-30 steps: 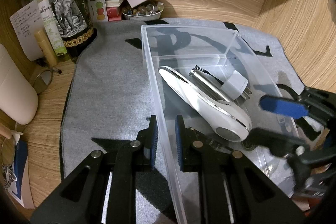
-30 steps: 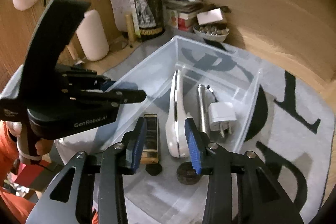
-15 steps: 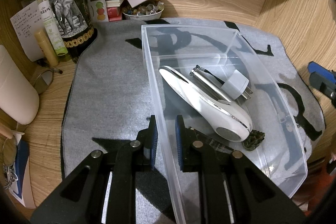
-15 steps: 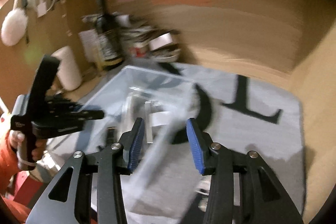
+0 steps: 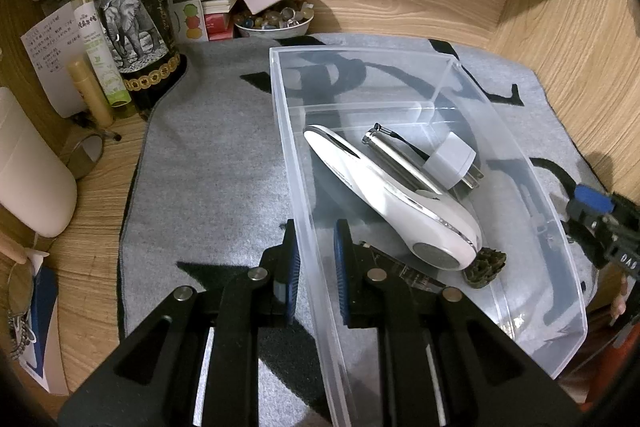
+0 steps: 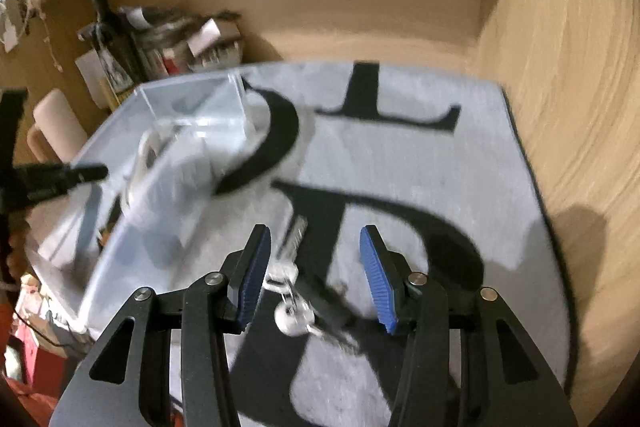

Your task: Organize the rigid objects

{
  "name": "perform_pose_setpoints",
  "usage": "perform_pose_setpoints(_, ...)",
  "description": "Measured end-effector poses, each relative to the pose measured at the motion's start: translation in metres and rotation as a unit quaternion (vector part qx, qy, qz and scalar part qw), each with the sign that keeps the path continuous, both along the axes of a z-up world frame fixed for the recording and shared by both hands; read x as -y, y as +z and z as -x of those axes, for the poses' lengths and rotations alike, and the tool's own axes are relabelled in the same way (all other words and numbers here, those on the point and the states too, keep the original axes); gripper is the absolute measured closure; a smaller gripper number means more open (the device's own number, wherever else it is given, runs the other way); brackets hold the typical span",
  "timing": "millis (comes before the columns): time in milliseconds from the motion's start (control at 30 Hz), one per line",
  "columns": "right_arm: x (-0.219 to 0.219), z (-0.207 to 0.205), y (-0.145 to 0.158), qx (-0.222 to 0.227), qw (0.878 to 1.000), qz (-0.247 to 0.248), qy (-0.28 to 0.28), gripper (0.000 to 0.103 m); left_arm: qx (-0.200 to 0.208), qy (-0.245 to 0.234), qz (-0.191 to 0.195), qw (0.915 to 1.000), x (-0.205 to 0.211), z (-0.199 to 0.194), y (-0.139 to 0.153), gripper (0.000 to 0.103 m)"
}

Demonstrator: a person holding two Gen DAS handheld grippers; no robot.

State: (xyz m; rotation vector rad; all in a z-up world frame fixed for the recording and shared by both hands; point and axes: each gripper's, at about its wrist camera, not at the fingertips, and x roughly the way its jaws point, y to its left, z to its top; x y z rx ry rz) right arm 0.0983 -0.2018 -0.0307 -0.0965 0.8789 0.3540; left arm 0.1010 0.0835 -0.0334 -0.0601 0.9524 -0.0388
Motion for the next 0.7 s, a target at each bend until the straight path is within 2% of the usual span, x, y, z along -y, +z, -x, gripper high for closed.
perform_pose_setpoints(233, 0.018, 0.006, -0.030, -0.042, 0.999, 0.010, -0.018, 0.059, 0.001, 0.001, -0.004, 1.0000, 0.000, 0.001, 0.000, 0.089)
perform_pose_setpoints(500, 0.009, 0.004, -0.030, -0.025, 0.999, 0.024, -0.001, 0.060, 0.000, 0.001, -0.004, 1.0000, -0.001, 0.000, 0.000, 0.089)
perform_pose_setpoints(633, 0.005, -0.004, -0.033, -0.020, 0.999, 0.032, 0.004, 0.079, 0.000, 0.001, -0.004, 1.0000, -0.001, 0.001, 0.000, 0.089)
perform_pose_setpoints(700, 0.006, -0.007, -0.032, -0.019, 1.000, 0.025, -0.001, 0.080, 0.000, 0.001, -0.004, 1.0000, 0.000, 0.001, 0.000, 0.089)
